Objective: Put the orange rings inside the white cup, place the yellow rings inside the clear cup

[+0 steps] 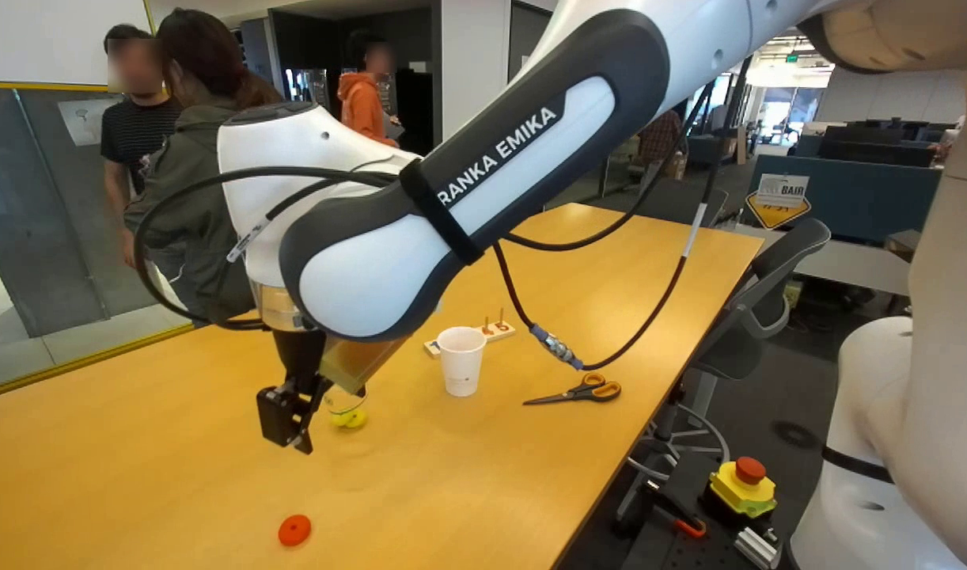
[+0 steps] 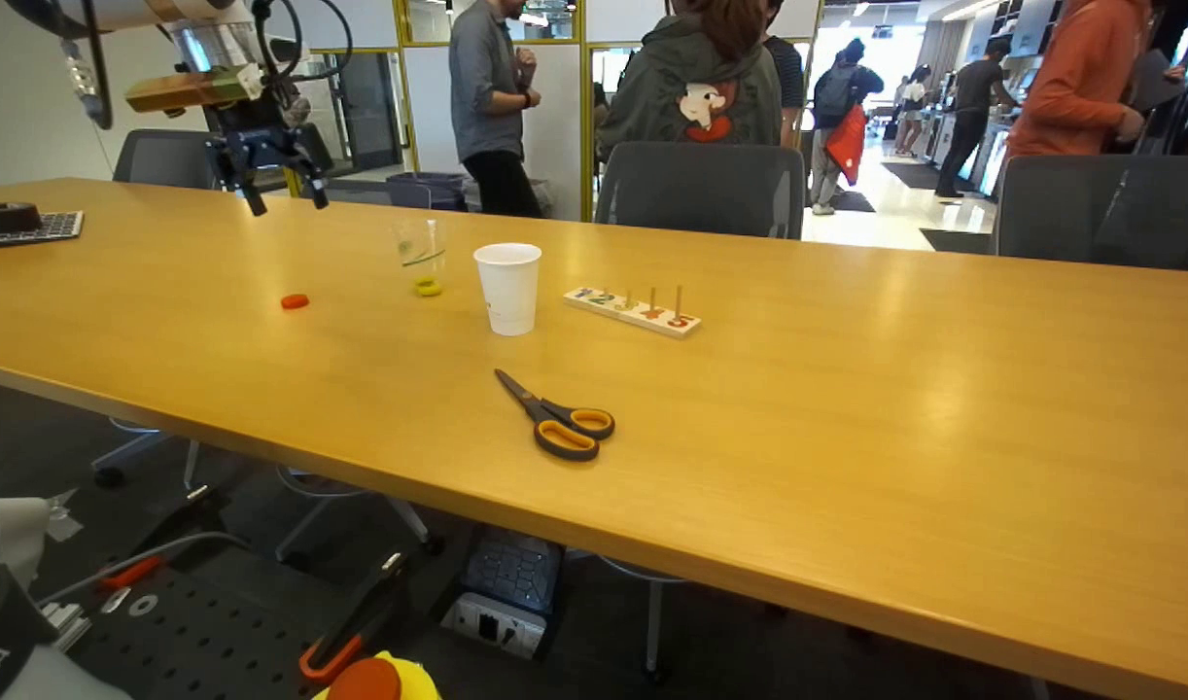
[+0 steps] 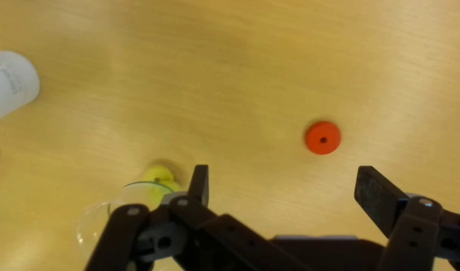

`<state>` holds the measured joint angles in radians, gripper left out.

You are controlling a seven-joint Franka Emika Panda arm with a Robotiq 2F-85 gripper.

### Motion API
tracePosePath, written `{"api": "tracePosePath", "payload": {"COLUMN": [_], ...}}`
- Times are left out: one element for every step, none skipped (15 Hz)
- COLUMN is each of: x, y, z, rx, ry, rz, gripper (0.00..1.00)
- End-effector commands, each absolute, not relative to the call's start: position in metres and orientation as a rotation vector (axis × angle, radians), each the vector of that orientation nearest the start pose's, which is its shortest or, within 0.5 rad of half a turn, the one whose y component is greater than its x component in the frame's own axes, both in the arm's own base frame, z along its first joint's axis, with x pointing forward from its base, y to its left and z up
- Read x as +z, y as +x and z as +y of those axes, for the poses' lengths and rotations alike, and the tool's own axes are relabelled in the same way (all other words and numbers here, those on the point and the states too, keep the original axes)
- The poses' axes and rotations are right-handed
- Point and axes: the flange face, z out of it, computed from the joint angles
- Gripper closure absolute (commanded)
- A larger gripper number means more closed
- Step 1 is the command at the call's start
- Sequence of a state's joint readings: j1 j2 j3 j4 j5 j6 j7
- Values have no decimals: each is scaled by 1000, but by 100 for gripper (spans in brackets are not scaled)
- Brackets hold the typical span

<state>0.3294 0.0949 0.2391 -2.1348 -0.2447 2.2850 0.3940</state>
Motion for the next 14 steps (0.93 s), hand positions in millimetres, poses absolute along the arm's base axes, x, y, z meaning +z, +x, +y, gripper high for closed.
{"api": "tracePosePath", "payload": {"x": [357, 347, 340, 333, 326, 317, 309, 300, 291, 283, 275, 268, 262, 257], "y": [440, 433, 431, 431, 431, 435, 438, 443, 447, 452, 457, 462, 467, 471], "z": [323, 330, 336, 341, 344, 347, 348, 350, 351, 351, 351, 351, 349, 349], "rx": [-155, -133, -121, -125, -121, -122, -115, -115, -111, -105, -100, -98, -95, -99], "ry": [-3159, -3146, -3137, -3126, -3121, -3115, -3111, -3106, -3105, -3103, -3101, -3098, -3096, -3095], "rz": [-484, -480, -467, -459, -451, -446, -442, -441, -435, -428, -425, -415, -408, -401], "gripper": [0, 0, 0, 0, 0, 0, 0, 0, 0, 0, 0, 0, 0, 0]}}
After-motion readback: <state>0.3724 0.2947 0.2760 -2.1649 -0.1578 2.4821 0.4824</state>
